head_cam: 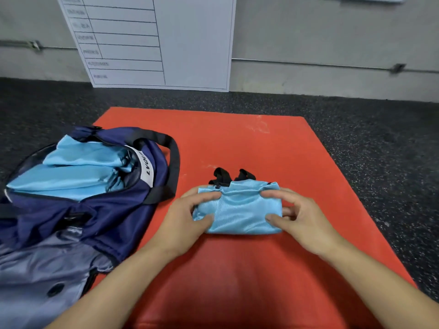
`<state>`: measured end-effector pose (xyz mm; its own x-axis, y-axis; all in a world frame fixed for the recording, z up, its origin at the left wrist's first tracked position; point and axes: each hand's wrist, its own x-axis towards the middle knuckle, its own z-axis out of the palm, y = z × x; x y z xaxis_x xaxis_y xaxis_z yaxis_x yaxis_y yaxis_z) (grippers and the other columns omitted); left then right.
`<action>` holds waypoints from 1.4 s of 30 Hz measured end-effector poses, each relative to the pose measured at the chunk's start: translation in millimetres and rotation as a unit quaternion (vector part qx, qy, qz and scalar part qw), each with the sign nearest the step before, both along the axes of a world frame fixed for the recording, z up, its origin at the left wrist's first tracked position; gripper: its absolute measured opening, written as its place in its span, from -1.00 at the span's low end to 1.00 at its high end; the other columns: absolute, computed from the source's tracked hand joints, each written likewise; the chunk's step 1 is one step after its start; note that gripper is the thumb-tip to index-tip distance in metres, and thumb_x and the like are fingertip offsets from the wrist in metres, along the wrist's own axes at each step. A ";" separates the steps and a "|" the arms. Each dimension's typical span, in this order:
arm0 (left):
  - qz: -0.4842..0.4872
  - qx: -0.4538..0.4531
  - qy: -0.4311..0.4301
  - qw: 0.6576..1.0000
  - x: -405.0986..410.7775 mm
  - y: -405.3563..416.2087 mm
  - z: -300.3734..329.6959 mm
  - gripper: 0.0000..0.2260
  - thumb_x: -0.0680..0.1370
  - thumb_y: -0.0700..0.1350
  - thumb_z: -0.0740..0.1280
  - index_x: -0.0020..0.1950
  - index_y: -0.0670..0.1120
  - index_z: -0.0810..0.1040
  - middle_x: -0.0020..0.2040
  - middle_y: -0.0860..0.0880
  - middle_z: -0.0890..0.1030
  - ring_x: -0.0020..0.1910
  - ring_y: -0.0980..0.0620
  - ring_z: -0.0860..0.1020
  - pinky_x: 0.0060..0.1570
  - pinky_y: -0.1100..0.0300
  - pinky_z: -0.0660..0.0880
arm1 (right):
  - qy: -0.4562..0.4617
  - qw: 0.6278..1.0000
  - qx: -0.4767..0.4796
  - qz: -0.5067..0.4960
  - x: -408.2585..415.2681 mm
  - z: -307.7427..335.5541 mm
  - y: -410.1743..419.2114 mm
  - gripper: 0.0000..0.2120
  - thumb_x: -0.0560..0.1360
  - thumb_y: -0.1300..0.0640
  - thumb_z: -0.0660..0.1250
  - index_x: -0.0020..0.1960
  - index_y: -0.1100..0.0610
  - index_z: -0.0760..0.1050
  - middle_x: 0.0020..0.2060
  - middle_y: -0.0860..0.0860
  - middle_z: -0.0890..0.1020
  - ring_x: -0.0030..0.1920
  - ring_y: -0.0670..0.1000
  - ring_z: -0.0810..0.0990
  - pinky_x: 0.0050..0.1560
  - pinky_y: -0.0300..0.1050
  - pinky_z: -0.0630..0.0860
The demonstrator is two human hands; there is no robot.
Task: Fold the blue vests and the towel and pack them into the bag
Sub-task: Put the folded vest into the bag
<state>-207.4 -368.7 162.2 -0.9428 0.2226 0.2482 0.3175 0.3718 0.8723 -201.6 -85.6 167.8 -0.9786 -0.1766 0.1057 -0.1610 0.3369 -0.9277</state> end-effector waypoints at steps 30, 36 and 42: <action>0.280 -0.126 -0.046 0.951 -99.2 -310.7 47.1 -0.72 0.56 -0.26 0.30 0.11 0.07 0.66 0.16 0.09 0.60 0.05 0.08 0.57 0.09 0.32 0.40 | 0.152 0.977 0.149 -0.026 -123.2 44.0 -382.2 -0.61 0.52 0.15 0.38 0.32 -0.10 0.58 0.26 -0.15 0.56 0.26 -0.03 0.55 0.30 -0.14 0.39; 0.256 -0.172 -0.078 0.948 -122.6 -321.7 34.5 -0.87 0.58 0.09 0.35 -0.10 0.07 0.56 0.00 0.09 0.65 0.02 0.03 0.61 0.16 0.05 0.50 | 0.105 0.971 0.213 -0.024 -130.1 28.3 -392.5 -0.71 0.59 -0.04 0.25 0.29 -0.15 0.51 0.17 -0.13 0.63 0.12 -0.02 0.59 0.16 -0.07 0.48; 0.215 -0.326 -0.104 0.915 -130.7 -316.3 28.4 -0.54 0.66 0.10 0.24 0.56 0.24 0.30 0.59 -0.17 0.21 0.55 -0.22 0.21 0.53 0.01 0.13 | 0.110 0.918 0.381 0.026 -138.5 30.8 -400.6 -0.51 0.62 -0.04 0.15 0.55 -0.07 0.33 0.52 0.04 0.34 0.36 0.13 0.43 0.35 -0.01 0.39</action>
<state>-338.1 -685.0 190.6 -0.9897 -0.1430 0.0007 -0.1277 0.8861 0.4456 -340.1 -486.1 198.7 -0.9365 -0.3273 0.1259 -0.3504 0.8607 -0.3693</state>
